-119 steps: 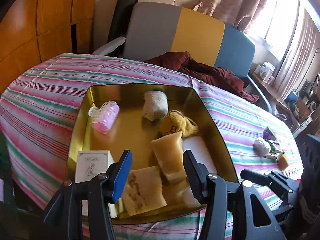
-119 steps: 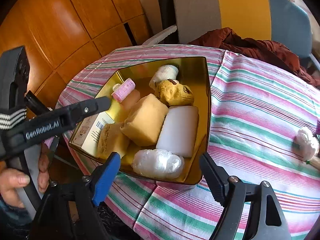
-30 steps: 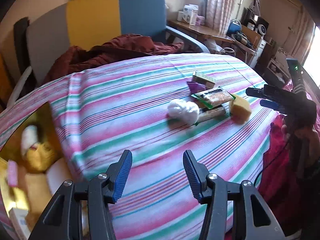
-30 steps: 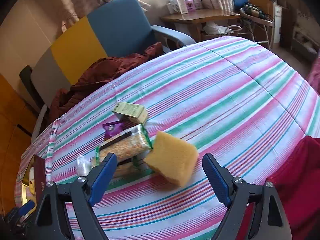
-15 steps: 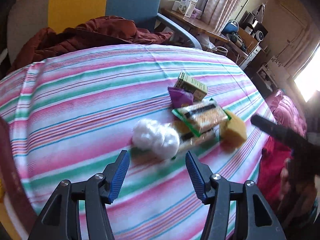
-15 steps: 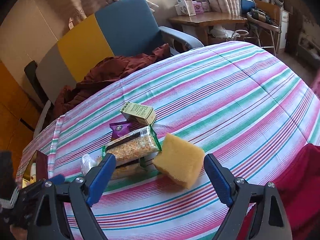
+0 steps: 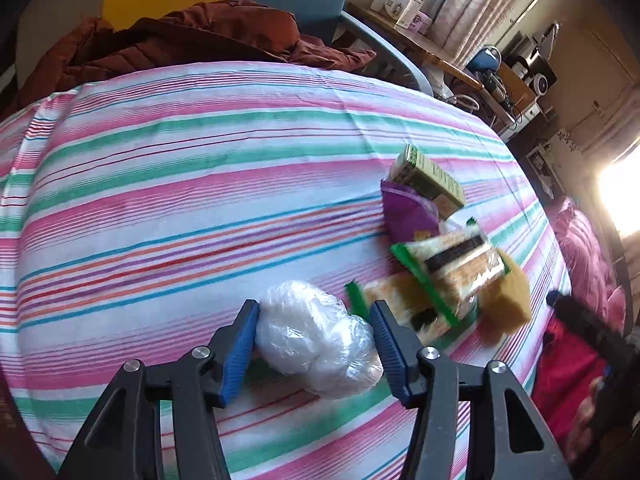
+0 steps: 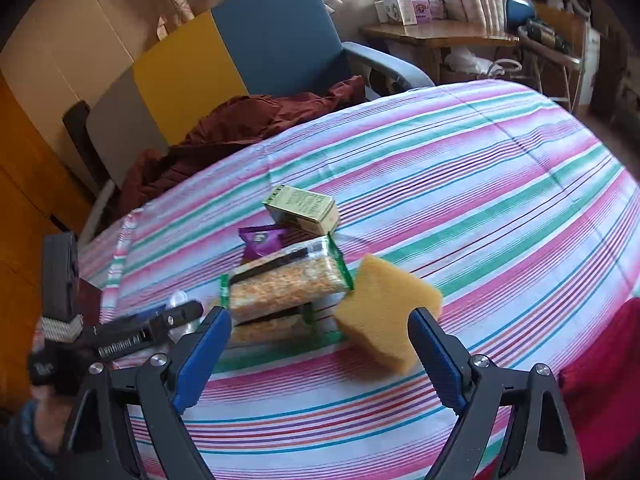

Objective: Organize objects
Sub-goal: 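Grasp the plastic-wrapped white roll with the left tool, then grasp a green-edged cracker packet with the right tool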

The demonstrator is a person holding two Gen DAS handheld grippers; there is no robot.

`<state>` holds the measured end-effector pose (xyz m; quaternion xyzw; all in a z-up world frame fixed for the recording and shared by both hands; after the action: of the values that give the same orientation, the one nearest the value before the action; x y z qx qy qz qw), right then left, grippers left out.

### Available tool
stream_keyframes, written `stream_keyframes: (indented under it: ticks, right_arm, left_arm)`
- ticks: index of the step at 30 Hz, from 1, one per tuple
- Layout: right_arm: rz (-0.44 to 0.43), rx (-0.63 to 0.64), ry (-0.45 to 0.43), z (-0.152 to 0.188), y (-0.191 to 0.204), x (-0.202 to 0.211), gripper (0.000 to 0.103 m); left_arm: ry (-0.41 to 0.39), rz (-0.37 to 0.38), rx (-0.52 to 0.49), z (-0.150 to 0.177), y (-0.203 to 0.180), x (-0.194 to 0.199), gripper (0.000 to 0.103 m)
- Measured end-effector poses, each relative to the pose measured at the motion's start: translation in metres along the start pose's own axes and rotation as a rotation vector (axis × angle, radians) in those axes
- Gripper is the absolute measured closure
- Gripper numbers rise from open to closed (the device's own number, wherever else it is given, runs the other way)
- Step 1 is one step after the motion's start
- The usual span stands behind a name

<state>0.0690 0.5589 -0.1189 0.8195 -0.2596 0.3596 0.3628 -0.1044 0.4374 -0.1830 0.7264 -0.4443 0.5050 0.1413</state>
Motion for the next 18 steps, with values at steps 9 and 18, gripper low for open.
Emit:
stream_keyframes:
  ticks: [9, 18]
  right_arm:
    - [0.009, 0.060, 0.045, -0.034, 0.029, -0.039, 0.010]
    - [0.019, 0.190, 0.223, -0.030, 0.052, -0.088, 0.036]
  left_arm:
    - [-0.004, -0.081, -0.048, 0.034, 0.012, 0.019, 0.057]
    - [-0.012, -0.102, -0.087, 0.064, 0.013, 0.034, 0.059]
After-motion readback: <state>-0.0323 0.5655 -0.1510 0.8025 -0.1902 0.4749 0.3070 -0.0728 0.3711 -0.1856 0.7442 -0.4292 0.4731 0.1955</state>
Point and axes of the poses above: each gripper's, at about its wrist camera, not at the fingertips, and x roughly against the way its jaws point, y to its left, z to its underside, the point moved 7 cm from there along -x, roughly the way its jaws point, and after that the axes turned 10 degrees about -x, right-handed, at the moved point
